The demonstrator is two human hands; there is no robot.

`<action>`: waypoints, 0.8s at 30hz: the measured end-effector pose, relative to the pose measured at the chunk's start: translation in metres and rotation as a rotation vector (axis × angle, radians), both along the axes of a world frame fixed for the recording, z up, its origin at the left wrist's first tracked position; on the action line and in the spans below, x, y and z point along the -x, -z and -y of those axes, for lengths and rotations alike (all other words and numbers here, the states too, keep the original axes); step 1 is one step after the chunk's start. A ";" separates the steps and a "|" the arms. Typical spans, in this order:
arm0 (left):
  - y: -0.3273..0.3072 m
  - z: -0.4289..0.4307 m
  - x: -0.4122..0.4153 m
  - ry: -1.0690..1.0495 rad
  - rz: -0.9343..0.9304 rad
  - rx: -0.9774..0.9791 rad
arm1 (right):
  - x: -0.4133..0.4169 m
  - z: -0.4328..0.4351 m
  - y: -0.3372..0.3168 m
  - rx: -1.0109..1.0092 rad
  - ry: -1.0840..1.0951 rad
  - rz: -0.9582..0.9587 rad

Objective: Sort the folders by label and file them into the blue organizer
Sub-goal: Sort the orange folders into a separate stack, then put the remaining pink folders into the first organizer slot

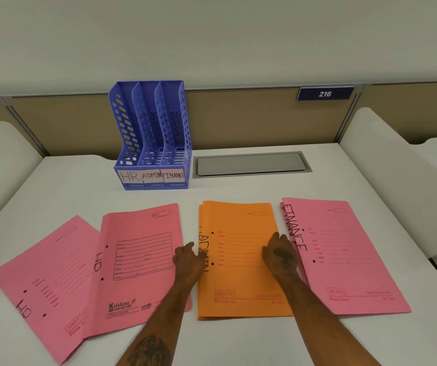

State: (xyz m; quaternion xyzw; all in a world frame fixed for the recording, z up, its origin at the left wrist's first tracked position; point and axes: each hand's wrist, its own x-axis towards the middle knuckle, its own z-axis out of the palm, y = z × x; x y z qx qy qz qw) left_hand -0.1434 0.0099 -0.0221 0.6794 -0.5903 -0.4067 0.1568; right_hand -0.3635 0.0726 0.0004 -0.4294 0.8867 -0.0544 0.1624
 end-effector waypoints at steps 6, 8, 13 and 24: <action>-0.013 0.018 -0.068 0.054 0.333 0.223 | -0.067 0.037 -0.006 0.114 -0.234 0.047; -0.012 0.022 -0.098 0.057 0.412 0.236 | -0.098 0.049 -0.003 0.141 -0.314 0.077; -0.001 0.026 -0.172 0.128 0.554 0.213 | -0.175 0.067 0.008 0.118 -0.471 0.031; 0.021 0.039 -0.249 0.157 0.427 0.095 | -0.255 0.069 0.045 -0.031 -0.510 -0.031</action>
